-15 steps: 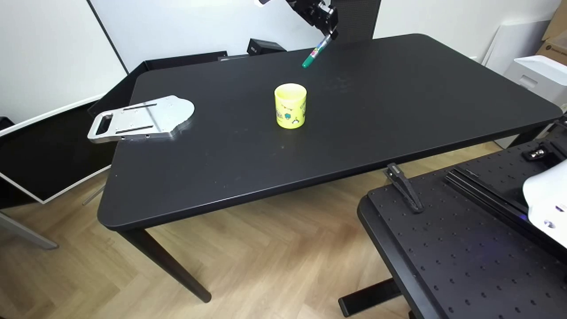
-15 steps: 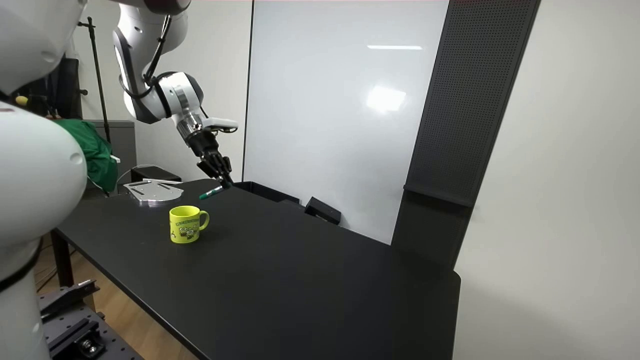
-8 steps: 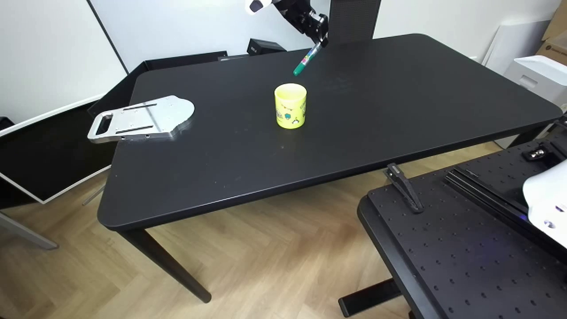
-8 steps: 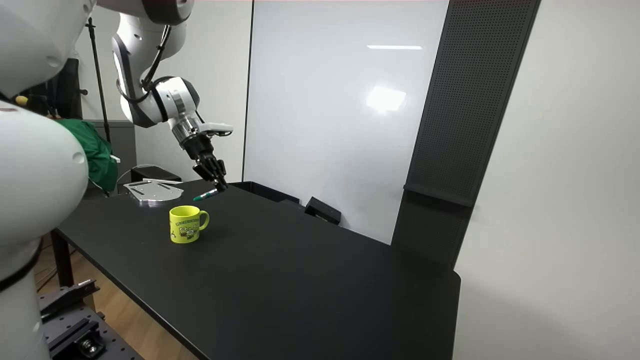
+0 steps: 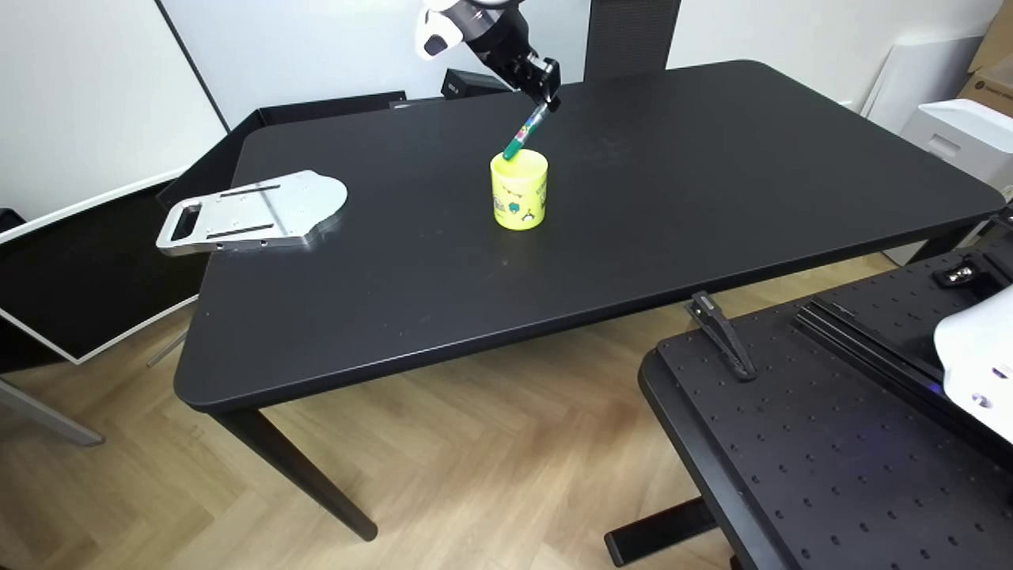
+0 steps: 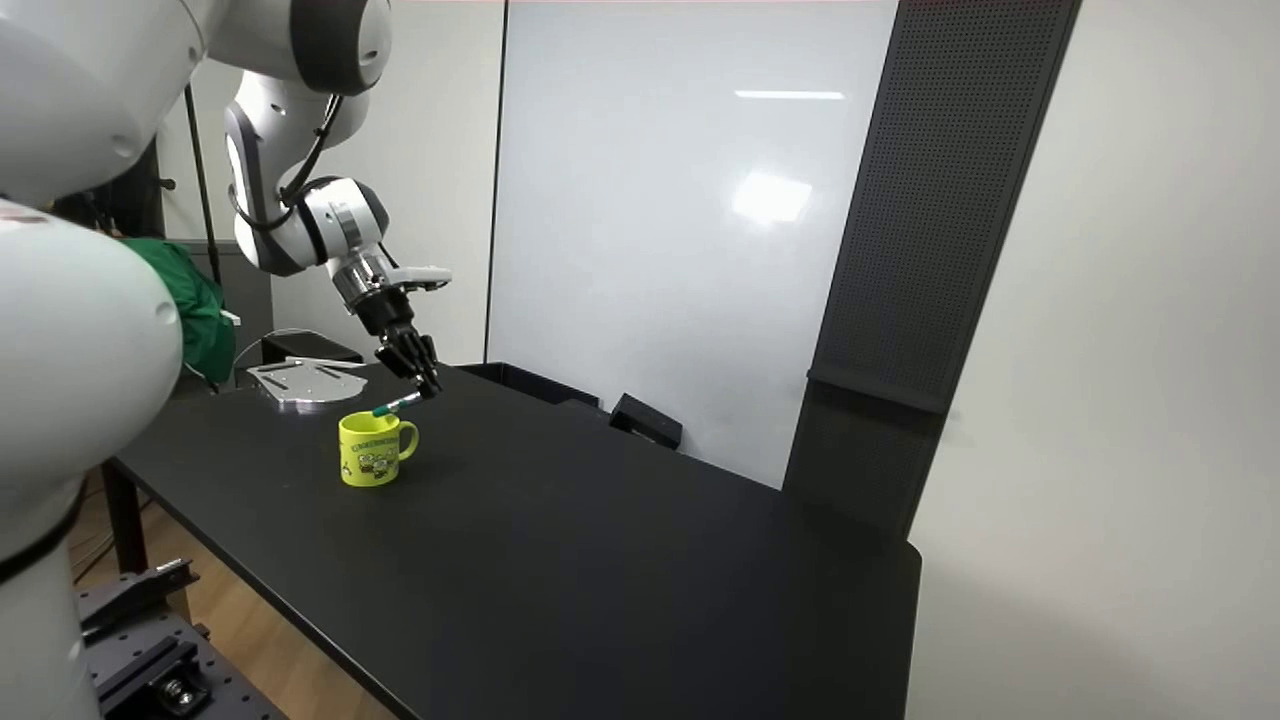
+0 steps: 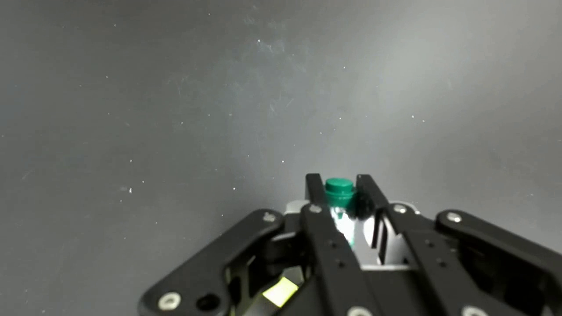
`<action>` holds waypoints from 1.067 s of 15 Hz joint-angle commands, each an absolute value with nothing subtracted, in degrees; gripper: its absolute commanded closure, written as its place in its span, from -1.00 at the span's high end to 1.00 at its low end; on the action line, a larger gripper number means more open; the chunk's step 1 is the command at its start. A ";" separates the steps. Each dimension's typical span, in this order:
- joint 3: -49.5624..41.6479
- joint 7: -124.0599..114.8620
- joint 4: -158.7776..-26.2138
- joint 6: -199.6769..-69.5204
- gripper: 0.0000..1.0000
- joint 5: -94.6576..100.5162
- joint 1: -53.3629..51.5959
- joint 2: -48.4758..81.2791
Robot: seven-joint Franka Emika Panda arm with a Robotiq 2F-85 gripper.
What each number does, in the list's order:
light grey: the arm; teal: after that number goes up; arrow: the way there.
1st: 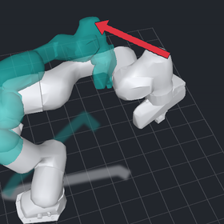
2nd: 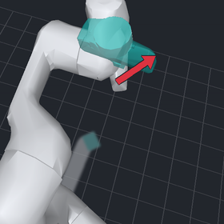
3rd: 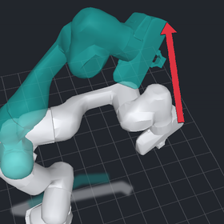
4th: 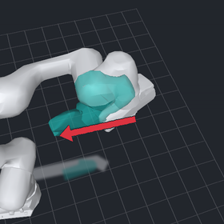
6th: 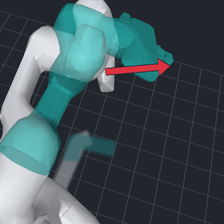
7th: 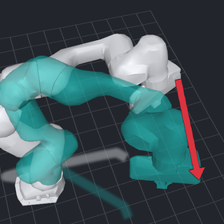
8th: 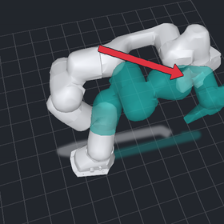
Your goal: Put the marker inside the mug cup
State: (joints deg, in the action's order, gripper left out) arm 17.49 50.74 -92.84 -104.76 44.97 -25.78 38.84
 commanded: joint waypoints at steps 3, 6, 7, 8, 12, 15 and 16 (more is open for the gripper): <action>17.23 51.81 -88.10 -103.56 -0.89 45.99 -27.84 42.65; 17.23 52.11 -87.41 -103.39 -0.89 45.97 -28.44 43.46; 17.23 52.25 -87.26 -103.37 -0.89 45.93 -28.55 43.64; 17.21 52.33 -87.06 -103.36 -0.89 45.86 -28.64 43.81; 17.09 52.44 -86.23 -102.98 0.25 45.51 -28.72 44.30; 16.99 52.28 -86.09 -103.07 0.65 45.51 -28.55 43.90; 16.92 52.22 -86.15 -103.02 0.78 45.53 -28.48 43.59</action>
State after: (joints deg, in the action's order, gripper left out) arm 17.39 51.82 -88.27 -104.48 45.24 -28.09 43.29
